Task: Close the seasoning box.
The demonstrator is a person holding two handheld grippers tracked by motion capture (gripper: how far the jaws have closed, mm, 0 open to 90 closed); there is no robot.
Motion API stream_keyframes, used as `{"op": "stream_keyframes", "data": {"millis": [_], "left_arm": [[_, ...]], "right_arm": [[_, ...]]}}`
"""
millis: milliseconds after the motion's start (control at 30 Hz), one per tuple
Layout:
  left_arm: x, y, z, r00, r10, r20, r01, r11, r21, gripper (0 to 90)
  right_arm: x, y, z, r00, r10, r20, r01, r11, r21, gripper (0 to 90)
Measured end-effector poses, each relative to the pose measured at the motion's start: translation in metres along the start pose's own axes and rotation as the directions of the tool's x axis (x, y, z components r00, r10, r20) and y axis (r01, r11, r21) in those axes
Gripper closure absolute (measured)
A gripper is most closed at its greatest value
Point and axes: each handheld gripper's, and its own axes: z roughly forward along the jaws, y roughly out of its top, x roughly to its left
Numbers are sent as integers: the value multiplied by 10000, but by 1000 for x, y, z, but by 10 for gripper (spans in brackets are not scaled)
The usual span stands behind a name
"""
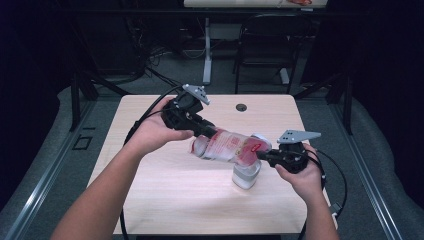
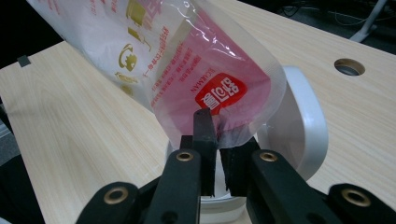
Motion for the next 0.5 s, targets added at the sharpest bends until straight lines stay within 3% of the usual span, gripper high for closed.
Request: {"op": "stream_keyframes", "data": {"millis": [500], "left_arm": [[0, -1, -3, 9999, -13, -110, 12, 10000, -38, 758]], "right_arm": [[1, 0, 4, 9997, 60, -254, -59, 10000, 46, 856]]}}
